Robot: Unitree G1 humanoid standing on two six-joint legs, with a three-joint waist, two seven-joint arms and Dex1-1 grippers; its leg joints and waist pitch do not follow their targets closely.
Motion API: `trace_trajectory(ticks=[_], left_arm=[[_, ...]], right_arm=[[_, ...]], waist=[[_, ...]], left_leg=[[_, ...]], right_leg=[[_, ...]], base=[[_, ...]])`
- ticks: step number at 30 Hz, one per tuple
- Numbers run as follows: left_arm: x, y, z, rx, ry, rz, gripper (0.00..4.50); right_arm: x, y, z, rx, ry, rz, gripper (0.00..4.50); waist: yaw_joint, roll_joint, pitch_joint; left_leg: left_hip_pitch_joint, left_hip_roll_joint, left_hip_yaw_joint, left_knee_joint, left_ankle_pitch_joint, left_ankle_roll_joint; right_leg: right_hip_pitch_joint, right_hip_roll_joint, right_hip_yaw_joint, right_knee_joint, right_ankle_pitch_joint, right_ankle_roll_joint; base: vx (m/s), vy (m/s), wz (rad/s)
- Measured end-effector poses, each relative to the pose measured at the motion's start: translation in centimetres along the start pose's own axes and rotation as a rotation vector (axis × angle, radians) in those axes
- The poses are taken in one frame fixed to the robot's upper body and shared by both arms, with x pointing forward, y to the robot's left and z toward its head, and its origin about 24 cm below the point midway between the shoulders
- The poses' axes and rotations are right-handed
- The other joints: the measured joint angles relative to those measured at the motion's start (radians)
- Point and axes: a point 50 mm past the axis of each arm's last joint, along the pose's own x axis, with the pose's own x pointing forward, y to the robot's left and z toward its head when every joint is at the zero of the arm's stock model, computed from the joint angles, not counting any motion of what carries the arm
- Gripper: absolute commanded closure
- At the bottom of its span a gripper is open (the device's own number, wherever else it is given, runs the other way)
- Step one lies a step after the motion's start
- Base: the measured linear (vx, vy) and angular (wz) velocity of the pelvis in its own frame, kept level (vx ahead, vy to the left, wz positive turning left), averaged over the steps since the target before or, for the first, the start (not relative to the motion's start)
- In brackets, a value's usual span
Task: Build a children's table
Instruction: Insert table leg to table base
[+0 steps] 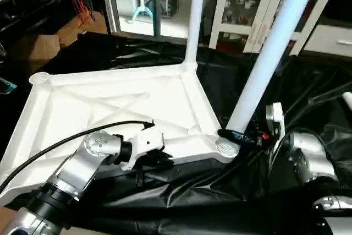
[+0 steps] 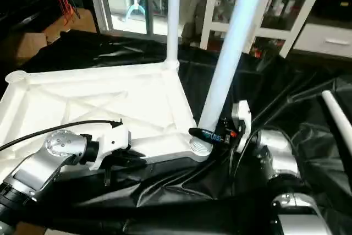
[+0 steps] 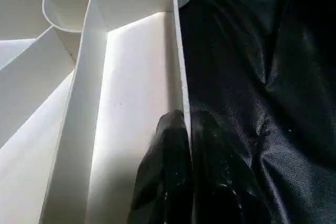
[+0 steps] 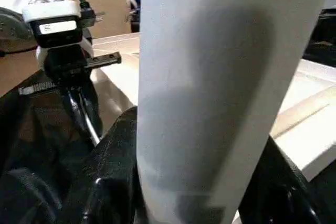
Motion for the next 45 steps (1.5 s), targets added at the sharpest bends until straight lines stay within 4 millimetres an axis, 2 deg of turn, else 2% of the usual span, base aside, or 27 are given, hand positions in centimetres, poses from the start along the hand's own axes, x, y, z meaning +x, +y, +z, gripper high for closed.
trace_trajectory(ticks=[5,12,18,21,22,24,25,27,29,35,45], left_arm=[[-0.1,0.0,-0.2,-0.013,0.006,0.004,4.50],[0.0,0.0,-0.2,-0.025,0.005,0.012,4.50],[0.9,0.8,0.2,-0.123,0.000,0.131,4.50],[2.4,1.4,1.4,-0.213,-0.024,0.219,4.50],[3.4,1.5,2.1,-0.261,-0.043,0.261,4.50],[5.3,1.7,3.7,-0.326,-0.061,0.326,4.50],[6.6,1.6,4.7,-0.358,-0.074,0.356,4.50],[8.0,1.7,5.8,-0.383,-0.084,0.393,4.50],[8.8,1.9,6.5,-0.388,-0.085,0.416,4.50],[9.2,2.0,7.1,-0.377,-0.086,0.446,4.50],[8.7,2.3,6.8,-0.371,-0.079,0.460,4.50]], right_arm=[[0.2,0.1,-0.4,0.004,-0.017,-0.030,2.65],[0.4,0.3,-0.8,-0.011,-0.032,-0.060,2.65],[2.1,-0.7,-0.8,-0.063,-0.047,-0.324,2.65],[3.4,-1.9,-0.3,-0.074,-0.056,-0.542,2.64],[3.8,-2.5,0.0,-0.071,-0.061,-0.654,2.64],[4.5,-3.6,0.7,-0.073,-0.051,-0.834,2.64],[4.6,-4.2,1.0,-0.078,-0.040,-0.939,2.64],[4.8,-4.7,1.4,-0.079,-0.034,-1.064,2.64],[5.3,-4.9,1.6,-0.078,-0.035,-1.143,2.64],[5.9,-5.0,2.0,-0.094,-0.044,-1.236,2.64],[6.3,-4.9,2.0,-0.095,-0.064,-1.226,2.64]], waist=[[-0.012,-0.003,0.000],[-0.021,-0.002,-0.001],[-0.036,0.002,0.002],[-0.045,0.007,0.005],[-0.045,0.013,0.007],[-0.041,0.019,0.013],[-0.033,0.020,0.015],[-0.020,0.023,0.016],[-0.014,0.025,0.016],[-0.015,0.026,0.014],[-0.020,0.028,0.017]], left_leg=[[0.004,0.000,0.000,-0.003,-0.002,-0.003],[0.004,-0.001,0.000,-0.006,-0.002,-0.003],[0.005,-0.003,0.000,-0.008,-0.001,-0.005],[0.003,-0.006,0.001,-0.008,-0.001,-0.005],[0.003,-0.007,0.002,-0.008,-0.001,-0.004],[0.001,-0.008,0.004,-0.008,-0.001,-0.003],[-0.001,-0.007,0.008,-0.009,-0.001,-0.003],[-0.003,-0.006,0.010,-0.011,0.000,-0.002],[-0.006,-0.006,0.010,-0.013,0.003,0.003],[-0.019,-0.006,0.011,-0.009,0.001,0.008],[-0.019,-0.005,0.011,-0.010,0.001,0.008]], right_leg=[[0.008,0.000,-0.001,-0.002,-0.001,0.001],[0.011,0.000,-0.001,-0.008,0.000,0.001],[0.010,-0.001,0.001,-0.011,0.001,-0.001],[0.009,-0.002,0.004,-0.014,0.001,-0.002],[0.008,-0.003,0.005,-0.016,0.003,-0.002],[0.007,-0.005,0.006,-0.016,0.003,-0.002],[0.007,-0.005,0.006,-0.018,0.003,-0.002],[0.006,-0.005,0.005,-0.020,0.002,-0.001],[0.005,-0.005,0.004,-0.024,0.003,0.000],[-0.005,-0.006,0.006,-0.027,0.008,0.009],[-0.006,-0.005,0.006,-0.026,0.008,0.010]], base=[[0.000,0.000,0.00],[0.000,0.000,0.00],[0.000,0.000,0.00],[0.000,0.000,0.00],[0.000,0.000,0.00],[0.000,0.000,0.00],[0.000,0.000,0.00],[0.000,0.000,0.00],[0.000,0.000,0.00],[0.000,0.000,0.00],[0.000,0.000,0.00]])
